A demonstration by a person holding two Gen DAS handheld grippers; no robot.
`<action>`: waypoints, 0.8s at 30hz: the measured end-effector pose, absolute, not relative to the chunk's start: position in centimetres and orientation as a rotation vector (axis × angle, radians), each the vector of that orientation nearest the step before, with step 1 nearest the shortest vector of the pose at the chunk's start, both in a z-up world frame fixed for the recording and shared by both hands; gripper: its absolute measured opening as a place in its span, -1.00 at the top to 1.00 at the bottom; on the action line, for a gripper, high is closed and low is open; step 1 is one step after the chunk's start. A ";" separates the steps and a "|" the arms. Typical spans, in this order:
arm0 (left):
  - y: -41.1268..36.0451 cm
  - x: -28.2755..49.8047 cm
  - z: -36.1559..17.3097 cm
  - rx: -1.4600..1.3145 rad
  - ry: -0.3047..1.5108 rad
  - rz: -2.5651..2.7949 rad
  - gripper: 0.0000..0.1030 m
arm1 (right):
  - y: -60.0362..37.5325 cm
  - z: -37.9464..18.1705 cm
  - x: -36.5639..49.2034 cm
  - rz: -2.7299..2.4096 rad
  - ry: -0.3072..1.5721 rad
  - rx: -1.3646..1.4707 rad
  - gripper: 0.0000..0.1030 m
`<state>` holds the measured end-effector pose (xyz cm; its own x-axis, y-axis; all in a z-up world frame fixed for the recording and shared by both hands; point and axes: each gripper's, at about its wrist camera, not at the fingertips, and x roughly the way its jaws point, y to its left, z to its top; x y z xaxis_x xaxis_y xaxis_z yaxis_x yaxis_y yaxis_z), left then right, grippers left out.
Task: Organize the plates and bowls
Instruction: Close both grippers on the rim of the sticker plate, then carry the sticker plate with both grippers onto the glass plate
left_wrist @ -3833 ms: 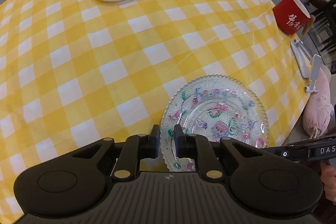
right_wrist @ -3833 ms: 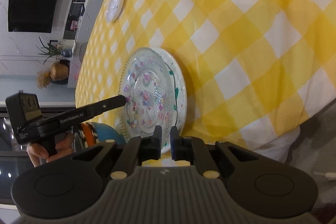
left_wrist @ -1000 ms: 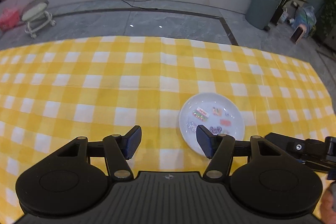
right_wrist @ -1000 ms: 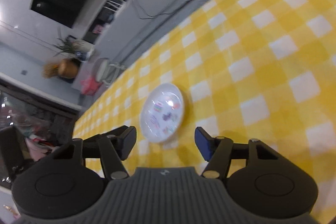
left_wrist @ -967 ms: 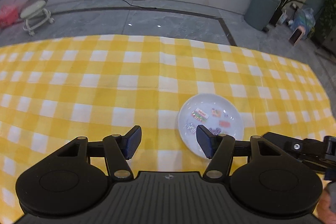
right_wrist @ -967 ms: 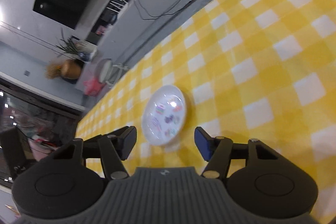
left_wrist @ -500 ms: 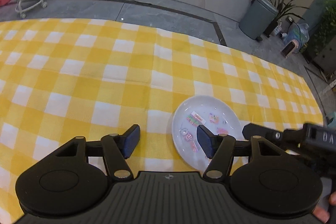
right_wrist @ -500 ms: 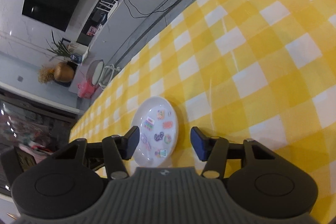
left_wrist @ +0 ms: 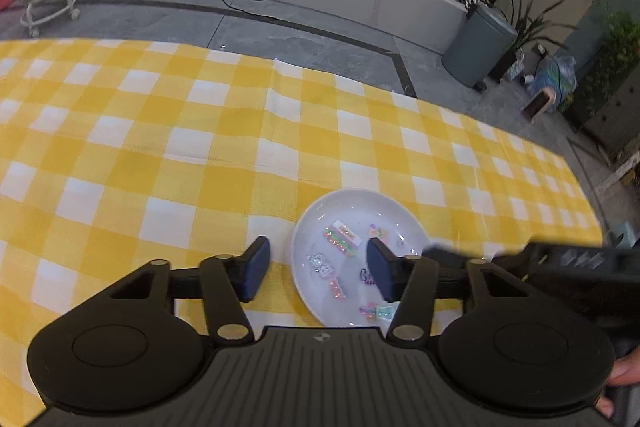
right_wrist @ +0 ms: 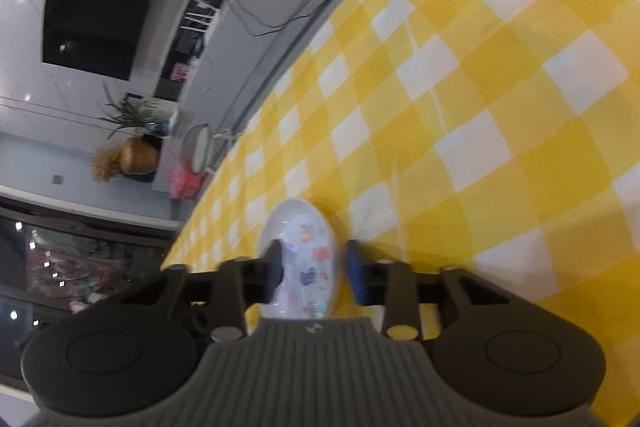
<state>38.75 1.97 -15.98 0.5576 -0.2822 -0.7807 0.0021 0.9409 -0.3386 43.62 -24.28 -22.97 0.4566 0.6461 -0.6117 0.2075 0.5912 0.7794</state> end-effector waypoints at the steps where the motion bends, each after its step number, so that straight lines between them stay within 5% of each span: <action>1: 2.1 38.7 -16.0 -0.327 0.965 -0.157 0.12 | -24.4 -23.1 43.4 0.318 1.101 0.939 1.00; 9: 1.4 38.8 -16.2 -0.310 0.958 -0.108 0.64 | -24.6 -23.2 43.3 0.317 1.100 0.964 1.00; 24: -0.2 37.2 -13.9 -0.233 0.954 -0.151 0.77 | -25.4 -21.4 41.5 0.292 1.090 0.933 0.95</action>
<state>37.22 -0.22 -13.89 0.5707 -0.2300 -0.7883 0.0254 0.9645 -0.2630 41.50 -25.42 -21.37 0.4691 0.6222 -0.6268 0.2253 0.6019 0.7661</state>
